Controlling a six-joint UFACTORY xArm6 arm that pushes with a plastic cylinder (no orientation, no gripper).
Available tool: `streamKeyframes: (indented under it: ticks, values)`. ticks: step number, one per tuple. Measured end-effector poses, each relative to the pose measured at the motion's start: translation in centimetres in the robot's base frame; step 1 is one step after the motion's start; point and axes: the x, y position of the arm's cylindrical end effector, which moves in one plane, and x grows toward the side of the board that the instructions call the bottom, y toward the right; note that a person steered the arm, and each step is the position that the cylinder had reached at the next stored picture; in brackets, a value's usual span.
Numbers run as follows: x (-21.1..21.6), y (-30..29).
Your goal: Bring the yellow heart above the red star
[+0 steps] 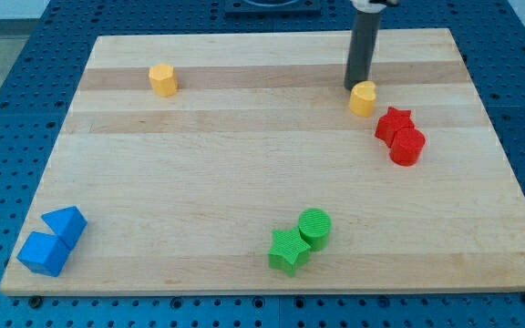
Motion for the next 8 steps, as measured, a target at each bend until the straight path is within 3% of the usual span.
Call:
streamKeyframes:
  ticks: [1,4,6,8]
  values:
    - [0.9,0.3]
    - [2.6,-6.6]
    - [3.2,-1.4]
    - [4.6,-4.1]
